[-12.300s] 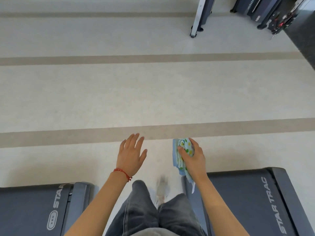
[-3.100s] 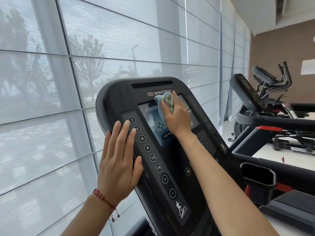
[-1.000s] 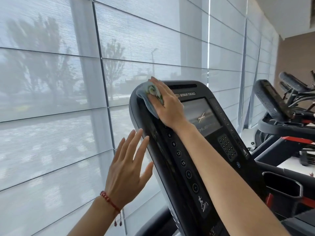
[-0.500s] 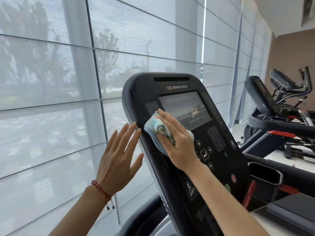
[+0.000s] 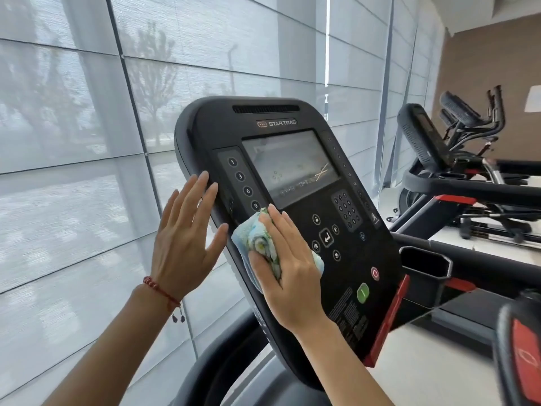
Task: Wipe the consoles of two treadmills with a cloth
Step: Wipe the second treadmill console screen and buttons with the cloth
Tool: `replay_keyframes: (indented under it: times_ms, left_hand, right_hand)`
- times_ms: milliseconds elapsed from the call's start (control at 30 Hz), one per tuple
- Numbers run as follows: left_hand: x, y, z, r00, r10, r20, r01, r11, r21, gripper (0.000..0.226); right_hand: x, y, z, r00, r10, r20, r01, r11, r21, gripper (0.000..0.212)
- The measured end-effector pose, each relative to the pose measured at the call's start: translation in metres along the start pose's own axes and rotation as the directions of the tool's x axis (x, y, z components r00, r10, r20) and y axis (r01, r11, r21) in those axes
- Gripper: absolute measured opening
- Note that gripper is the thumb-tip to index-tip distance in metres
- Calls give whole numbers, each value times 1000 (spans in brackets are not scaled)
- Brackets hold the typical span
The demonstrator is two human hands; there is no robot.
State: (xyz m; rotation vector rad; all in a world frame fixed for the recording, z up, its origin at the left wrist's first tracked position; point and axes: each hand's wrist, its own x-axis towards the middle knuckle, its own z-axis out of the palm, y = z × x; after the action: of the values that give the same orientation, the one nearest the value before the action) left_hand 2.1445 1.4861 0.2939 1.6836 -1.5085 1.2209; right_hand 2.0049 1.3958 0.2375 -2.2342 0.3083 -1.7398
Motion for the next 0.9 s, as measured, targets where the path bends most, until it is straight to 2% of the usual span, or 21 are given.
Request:
replay_keyframes:
  times_ms: [67,133,200,267,367,467,600,733,800,900]
  left_hand:
    - [1,4,3,1000,-11,-17,11,1000,-12,53]
    - [3,7,5,1000,-6,-23,6,1000,-16,51]
    - [5,11,5,1000,12,-9,-12,1000,-12,50]
    - [7,18,5,998,52,24,-52,999,-1,50]
    - [7,29,7,988,132,80,-136,990,46,49]
    - [8,37,11,975,184,126,-197,975,105,50]
    - [8,42,17,969,205,138,-223,966,130,50]
    - [7,41,19,964,242,111,-256,957,134,48]
    - [8,40,19,961,260,98,-271,953,132,47]
    - [9,40,21,958,278,73,-285,950,127,47]
  right_hand:
    - [-5,8,-5,1000,-21,21,21,1000,15,53]
    - [2,26,-11,999,27,31,-28,999,38,53]
    - [15,52,-21,979,200,28,-201,978,48,57]
    - [28,81,-31,924,382,6,-382,923,36,63]
    - [43,108,-39,858,513,-4,-513,858,17,64]
    - [35,99,-39,879,476,7,-476,879,33,59]
    - [-11,57,-32,971,236,45,-239,969,69,53]
    - [-11,68,-33,989,130,73,-139,983,124,48]
    - [1,88,-38,986,152,67,-160,979,129,47]
    - [25,130,-49,940,339,39,-341,936,86,49]
